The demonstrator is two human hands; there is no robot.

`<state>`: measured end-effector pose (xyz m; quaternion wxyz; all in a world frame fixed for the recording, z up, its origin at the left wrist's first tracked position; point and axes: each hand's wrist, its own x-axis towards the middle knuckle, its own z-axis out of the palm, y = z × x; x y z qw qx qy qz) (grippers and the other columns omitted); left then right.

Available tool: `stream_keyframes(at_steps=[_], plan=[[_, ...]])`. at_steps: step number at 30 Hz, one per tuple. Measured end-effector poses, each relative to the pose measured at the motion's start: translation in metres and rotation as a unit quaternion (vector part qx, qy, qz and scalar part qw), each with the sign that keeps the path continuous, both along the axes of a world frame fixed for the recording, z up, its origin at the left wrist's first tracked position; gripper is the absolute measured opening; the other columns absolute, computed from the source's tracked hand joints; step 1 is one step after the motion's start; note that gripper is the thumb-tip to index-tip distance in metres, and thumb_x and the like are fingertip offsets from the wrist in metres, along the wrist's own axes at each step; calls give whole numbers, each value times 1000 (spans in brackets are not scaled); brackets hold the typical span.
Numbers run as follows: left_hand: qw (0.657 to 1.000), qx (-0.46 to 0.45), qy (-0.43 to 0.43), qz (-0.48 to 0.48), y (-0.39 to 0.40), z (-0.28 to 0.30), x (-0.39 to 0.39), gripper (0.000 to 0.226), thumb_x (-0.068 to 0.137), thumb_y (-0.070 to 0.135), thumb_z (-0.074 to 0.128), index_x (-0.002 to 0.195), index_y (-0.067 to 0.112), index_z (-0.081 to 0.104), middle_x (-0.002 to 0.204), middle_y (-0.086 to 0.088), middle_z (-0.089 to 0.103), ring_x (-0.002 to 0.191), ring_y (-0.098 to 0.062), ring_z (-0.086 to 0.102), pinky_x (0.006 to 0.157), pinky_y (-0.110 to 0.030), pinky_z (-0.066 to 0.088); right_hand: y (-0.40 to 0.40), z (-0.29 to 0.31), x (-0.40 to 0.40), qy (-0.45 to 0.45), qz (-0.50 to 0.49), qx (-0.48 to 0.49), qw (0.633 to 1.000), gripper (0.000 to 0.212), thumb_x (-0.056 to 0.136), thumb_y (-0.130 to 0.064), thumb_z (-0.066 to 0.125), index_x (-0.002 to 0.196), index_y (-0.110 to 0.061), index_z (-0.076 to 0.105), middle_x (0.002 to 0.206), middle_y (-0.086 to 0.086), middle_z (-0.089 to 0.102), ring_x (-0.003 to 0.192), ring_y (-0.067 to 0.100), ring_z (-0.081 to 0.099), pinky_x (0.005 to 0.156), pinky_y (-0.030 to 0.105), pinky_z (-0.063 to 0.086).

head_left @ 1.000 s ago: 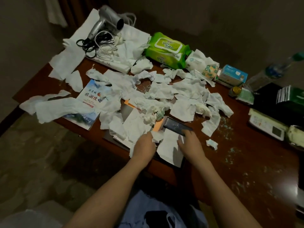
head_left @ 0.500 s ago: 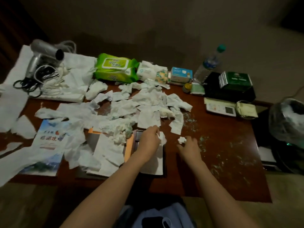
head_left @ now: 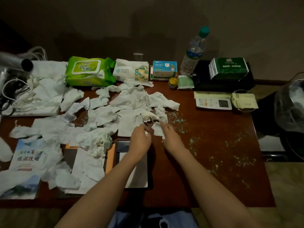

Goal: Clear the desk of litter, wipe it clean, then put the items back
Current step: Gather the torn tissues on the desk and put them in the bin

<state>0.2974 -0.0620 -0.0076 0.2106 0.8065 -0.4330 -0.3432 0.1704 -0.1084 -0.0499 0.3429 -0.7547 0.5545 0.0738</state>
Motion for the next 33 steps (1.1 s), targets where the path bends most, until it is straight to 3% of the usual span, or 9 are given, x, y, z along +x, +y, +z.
stream_keyframes(at_steps=[3, 5, 9, 11, 14, 16, 21, 25, 33], plan=[[1000, -10, 20, 19, -17, -1, -8, 13, 91, 16, 55, 103, 10, 56, 101, -11, 61, 93, -26, 60, 71, -29, 43, 3, -3, -2, 0, 35, -7, 999, 56, 90, 6, 42, 141, -15, 35, 136, 13, 39, 108, 31, 50, 80, 36, 43], [999, -20, 13, 22, -28, 2, -14, 19, 90, 10, 53, 108, 7, 55, 106, -13, 58, 96, -26, 57, 73, -26, 39, 6, -5, -6, -9, 49, -13, 999, 32, 93, 2, 41, 122, -8, 48, 120, 13, 47, 100, 30, 51, 70, 33, 36], [998, -38, 15, 37, -45, 8, -16, 37, 85, -1, 52, 122, 2, 49, 120, -19, 45, 105, -32, 50, 79, -23, 36, 1, 5, -15, -69, 8, -28, 997, 11, 93, -2, 41, 88, -12, 45, 94, 8, 47, 83, 26, 49, 64, 32, 32], [998, -42, 9, 38, -50, 4, -12, 49, 87, -2, 50, 135, 5, 41, 128, -19, 38, 107, -32, 50, 80, -20, 35, -10, 17, -15, -97, -39, -31, 994, 9, 95, -6, 40, 94, -12, 46, 92, 6, 50, 82, 25, 52, 64, 33, 36], [999, -25, -2, 32, -59, -5, -9, 54, 91, 2, 50, 142, 13, 37, 138, -17, 30, 108, -33, 52, 87, -30, 42, -35, 27, -9, -81, -54, -7, 995, 46, 94, -6, 39, 139, -16, 38, 124, 10, 54, 103, 30, 57, 76, 33, 43], [999, -5, -18, 27, -64, -12, -11, 48, 91, 5, 52, 138, 12, 43, 139, -17, 31, 109, -34, 53, 90, -33, 43, -52, 28, -4, -48, -28, 15, 998, 61, 93, -5, 37, 149, -25, 24, 138, 11, 45, 111, 31, 54, 84, 36, 44], [998, 36, -41, 29, -63, -25, -13, 36, 89, 12, 55, 125, 9, 52, 122, -15, 39, 96, -34, 55, 83, -36, 44, -62, 15, 4, 3, 26, 52, 998, 61, 95, -20, 44, 149, -16, 18, 143, 19, 30, 122, 39, 44, 95, 43, 42], [996, 43, -75, 26, -61, -24, -5, 27, 89, 13, 56, 115, 9, 54, 112, -15, 43, 88, -33, 53, 69, -30, 35, -55, 2, 4, 19, 63, 30, 997, 57, 93, -34, 56, 138, -11, 30, 135, 18, 36, 114, 36, 49, 88, 42, 46], [997, -6, -51, 57, -61, -4, 17, 48, 89, 13, 59, 135, 13, 46, 125, -17, 41, 104, -34, 52, 82, -28, 38, -44, 8, -1, 6, 80, -33, 996, 36, 95, -15, 48, 131, -11, 43, 128, 12, 45, 101, 29, 55, 81, 40, 51]])
